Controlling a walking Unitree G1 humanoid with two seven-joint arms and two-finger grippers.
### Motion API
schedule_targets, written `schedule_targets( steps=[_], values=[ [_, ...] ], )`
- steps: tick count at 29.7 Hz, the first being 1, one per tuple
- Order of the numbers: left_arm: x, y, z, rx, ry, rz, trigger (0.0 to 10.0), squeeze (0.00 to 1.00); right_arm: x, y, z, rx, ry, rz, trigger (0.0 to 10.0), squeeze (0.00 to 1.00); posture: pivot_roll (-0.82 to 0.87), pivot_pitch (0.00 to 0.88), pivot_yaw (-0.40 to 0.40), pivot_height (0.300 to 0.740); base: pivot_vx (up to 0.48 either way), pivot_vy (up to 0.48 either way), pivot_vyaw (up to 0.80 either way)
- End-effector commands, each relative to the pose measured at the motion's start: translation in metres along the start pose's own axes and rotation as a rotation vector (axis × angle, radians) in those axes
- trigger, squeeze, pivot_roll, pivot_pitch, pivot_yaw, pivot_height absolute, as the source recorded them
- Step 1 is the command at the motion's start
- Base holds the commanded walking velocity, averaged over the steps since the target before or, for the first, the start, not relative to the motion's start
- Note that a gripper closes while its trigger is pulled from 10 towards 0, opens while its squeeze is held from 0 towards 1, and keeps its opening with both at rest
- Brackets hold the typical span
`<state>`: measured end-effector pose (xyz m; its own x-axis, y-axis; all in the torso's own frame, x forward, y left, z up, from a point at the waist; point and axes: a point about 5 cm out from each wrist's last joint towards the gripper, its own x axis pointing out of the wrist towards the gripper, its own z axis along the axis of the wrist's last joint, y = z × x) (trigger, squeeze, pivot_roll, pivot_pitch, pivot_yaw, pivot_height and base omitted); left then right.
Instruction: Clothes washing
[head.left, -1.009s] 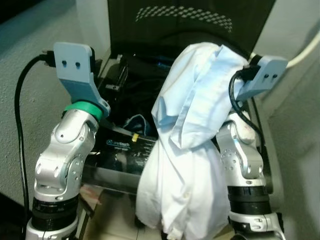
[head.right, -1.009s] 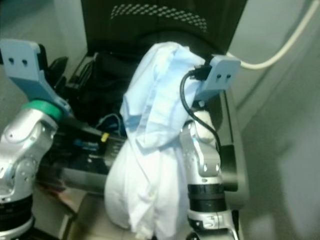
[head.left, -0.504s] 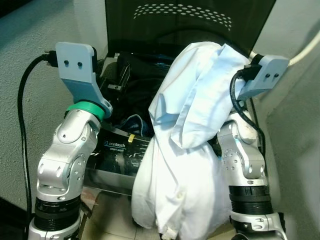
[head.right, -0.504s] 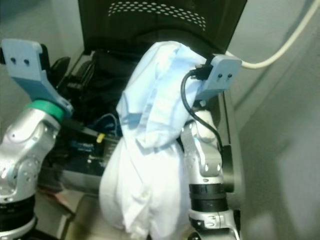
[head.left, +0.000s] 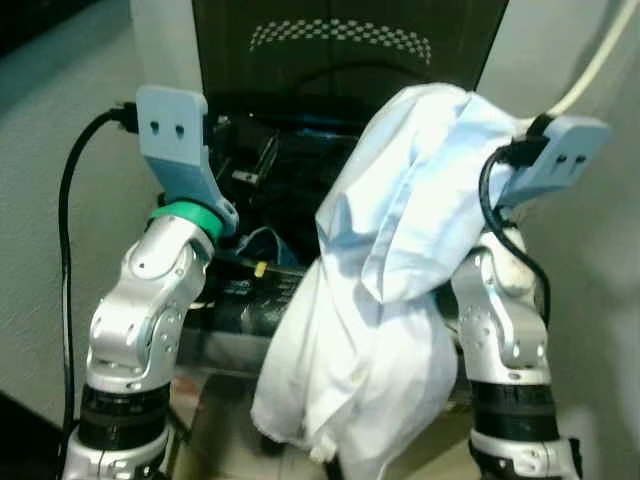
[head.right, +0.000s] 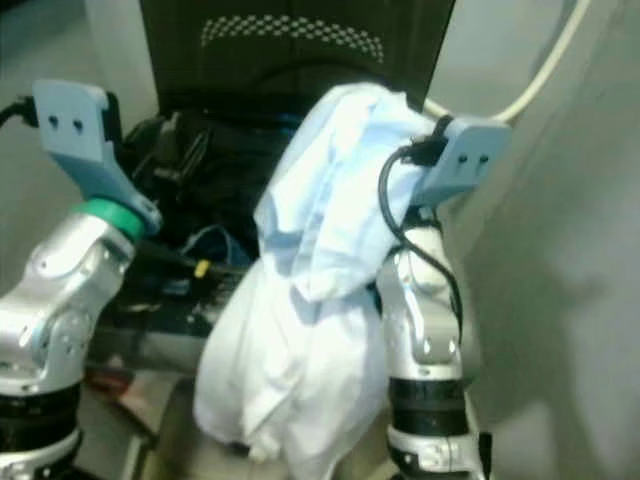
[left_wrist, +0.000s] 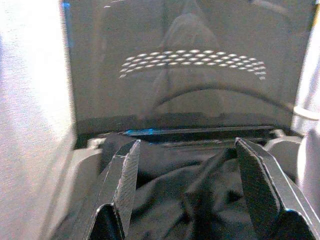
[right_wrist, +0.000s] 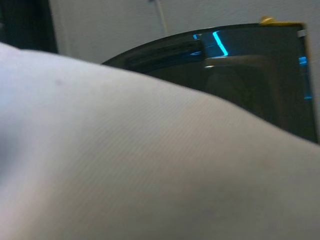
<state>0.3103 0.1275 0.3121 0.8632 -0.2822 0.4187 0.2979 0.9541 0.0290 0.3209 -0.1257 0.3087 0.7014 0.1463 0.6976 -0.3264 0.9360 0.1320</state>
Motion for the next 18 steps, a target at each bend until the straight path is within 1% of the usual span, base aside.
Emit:
schedule_targets(
  steps=[1,6,7,12,18],
  values=[
    [0.000,-0.001,-0.001,0.008,0.000,-0.010,10.0,0.00,-0.001,-0.001,0.005,-0.008,-0.021,-0.001,10.0,0.00,-0.06,0.089,0.054,0.724,0.000,0.000,0.00],
    [0.000,-0.001,-0.004,0.007,0.010,-0.019,10.0,0.00,-0.002,0.001,0.006,-0.013,-0.022,0.001,10.0,0.00,-0.08,0.084,0.075,0.724,0.000,0.000,0.00],
    [-0.001,-0.001,-0.006,0.003,0.016,-0.025,10.0,0.00,-0.004,0.002,0.006,-0.017,-0.021,-0.001,10.0,0.00,-0.11,0.085,0.094,0.724,0.000,0.000,0.00],
    [0.001,-0.001,-0.008,0.008,0.026,-0.038,10.0,0.00,-0.009,0.005,0.005,-0.019,-0.014,-0.001,10.0,0.00,-0.12,0.082,0.115,0.724,0.000,0.000,0.00],
    [0.002,0.000,-0.008,0.012,0.025,-0.045,10.0,0.00,-0.012,0.007,0.004,-0.019,-0.007,-0.001,10.0,0.00,-0.13,0.083,0.120,0.724,0.000,0.000,0.00]
  ],
)
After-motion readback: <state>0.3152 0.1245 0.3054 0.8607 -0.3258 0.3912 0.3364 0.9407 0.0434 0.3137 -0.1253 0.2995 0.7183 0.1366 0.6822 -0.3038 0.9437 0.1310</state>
